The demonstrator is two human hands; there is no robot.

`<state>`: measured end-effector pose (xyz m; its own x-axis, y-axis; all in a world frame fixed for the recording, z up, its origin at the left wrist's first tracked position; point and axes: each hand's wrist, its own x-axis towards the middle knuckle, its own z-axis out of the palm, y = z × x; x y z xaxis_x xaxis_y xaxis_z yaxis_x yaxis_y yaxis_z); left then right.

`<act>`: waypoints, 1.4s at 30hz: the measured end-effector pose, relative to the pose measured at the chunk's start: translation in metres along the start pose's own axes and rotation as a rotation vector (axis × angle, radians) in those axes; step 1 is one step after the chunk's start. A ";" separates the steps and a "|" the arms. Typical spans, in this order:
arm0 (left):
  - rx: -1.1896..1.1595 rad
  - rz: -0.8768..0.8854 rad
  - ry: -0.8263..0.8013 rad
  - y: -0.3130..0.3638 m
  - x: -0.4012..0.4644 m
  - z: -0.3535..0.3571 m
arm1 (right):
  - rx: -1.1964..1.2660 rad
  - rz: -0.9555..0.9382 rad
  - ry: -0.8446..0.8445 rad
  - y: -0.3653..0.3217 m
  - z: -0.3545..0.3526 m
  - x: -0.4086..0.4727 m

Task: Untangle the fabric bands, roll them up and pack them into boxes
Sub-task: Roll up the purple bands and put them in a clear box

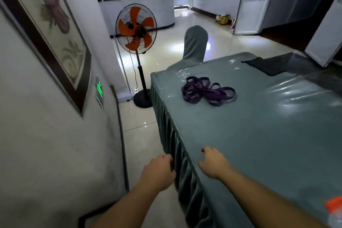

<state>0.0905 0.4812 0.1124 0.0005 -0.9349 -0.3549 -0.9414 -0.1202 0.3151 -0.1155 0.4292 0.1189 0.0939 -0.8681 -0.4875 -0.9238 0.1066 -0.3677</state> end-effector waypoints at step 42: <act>0.202 0.325 -0.245 -0.076 0.486 -0.196 | 0.305 0.543 0.129 -0.118 -0.102 0.350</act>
<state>0.2285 -0.0290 0.0881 -0.3632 -0.8038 -0.4712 -0.9263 0.2569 0.2757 -0.0110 0.0632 0.0722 -0.4212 -0.7010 -0.5755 -0.6785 0.6646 -0.3129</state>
